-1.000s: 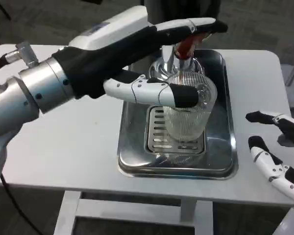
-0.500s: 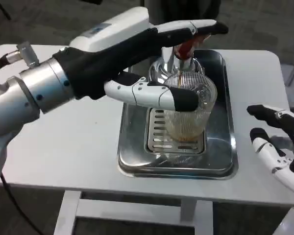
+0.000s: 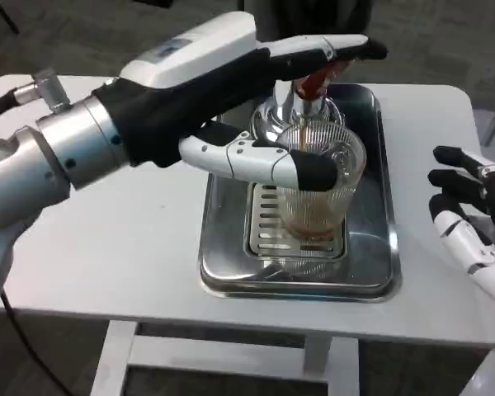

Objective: Grasp the cup under the faucet to collect the drink, then remove the cup.

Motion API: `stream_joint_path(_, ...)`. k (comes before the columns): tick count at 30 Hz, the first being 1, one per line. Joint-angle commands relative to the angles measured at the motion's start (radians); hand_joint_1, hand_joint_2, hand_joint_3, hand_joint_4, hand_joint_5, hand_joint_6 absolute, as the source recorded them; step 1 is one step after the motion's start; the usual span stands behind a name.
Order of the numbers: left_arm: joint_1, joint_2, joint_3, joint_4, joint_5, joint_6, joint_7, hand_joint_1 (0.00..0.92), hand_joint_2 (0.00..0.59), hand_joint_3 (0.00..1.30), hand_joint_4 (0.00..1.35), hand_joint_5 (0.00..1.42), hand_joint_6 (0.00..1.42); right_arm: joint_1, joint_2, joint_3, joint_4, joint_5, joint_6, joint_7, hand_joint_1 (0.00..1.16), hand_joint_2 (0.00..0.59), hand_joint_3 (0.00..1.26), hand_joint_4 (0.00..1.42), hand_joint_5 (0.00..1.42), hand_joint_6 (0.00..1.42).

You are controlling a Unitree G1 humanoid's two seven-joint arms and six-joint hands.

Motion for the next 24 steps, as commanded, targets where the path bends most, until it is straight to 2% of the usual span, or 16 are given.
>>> stream_joint_path(1,0.077,0.028,-0.067,0.019,0.063,0.020,-0.073,0.000,0.025,0.15,0.07,0.17,0.26,-0.010,-0.012,0.001,0.007,0.023,-0.028,-0.010,0.50,0.353,0.06,0.13,0.18,0.32)
stream_joint_path(3,0.080,0.029,-0.066,0.016,0.063,0.021,-0.072,0.000,0.025,0.15,0.07,0.17,0.26,-0.014,-0.015,0.003,0.018,0.029,-0.036,-0.011,0.55,0.320,0.01,0.07,0.16,0.29)
stream_joint_path(6,0.085,0.033,-0.064,0.009,0.063,0.023,-0.070,0.000,0.025,0.15,0.07,0.17,0.25,-0.025,-0.029,0.014,0.049,0.031,-0.058,-0.008,0.62,0.267,0.00,0.02,0.09,0.25)
stream_joint_path(8,0.086,0.035,-0.063,0.005,0.061,0.025,-0.068,0.000,0.025,0.15,0.07,0.16,0.25,-0.033,-0.038,0.021,0.068,0.031,-0.073,-0.006,0.67,0.250,0.00,0.01,0.08,0.25)
stream_joint_path(11,0.087,0.037,-0.063,0.000,0.061,0.027,-0.065,0.000,0.025,0.15,0.07,0.16,0.25,-0.049,-0.055,0.040,0.096,0.019,-0.088,-0.010,0.68,0.233,0.00,0.01,0.05,0.23)
stream_joint_path(16,0.088,0.040,-0.062,-0.005,0.060,0.030,-0.062,0.000,0.024,0.15,0.07,0.16,0.25,-0.062,-0.067,0.061,0.124,0.000,-0.099,-0.022,0.69,0.226,0.00,0.00,0.04,0.21)
stream_joint_path(24,0.088,0.044,-0.060,-0.011,0.058,0.035,-0.063,0.000,0.024,0.15,0.07,0.17,0.25,-0.083,-0.048,0.101,0.161,-0.030,-0.108,-0.069,0.69,0.226,0.00,0.00,0.03,0.20)
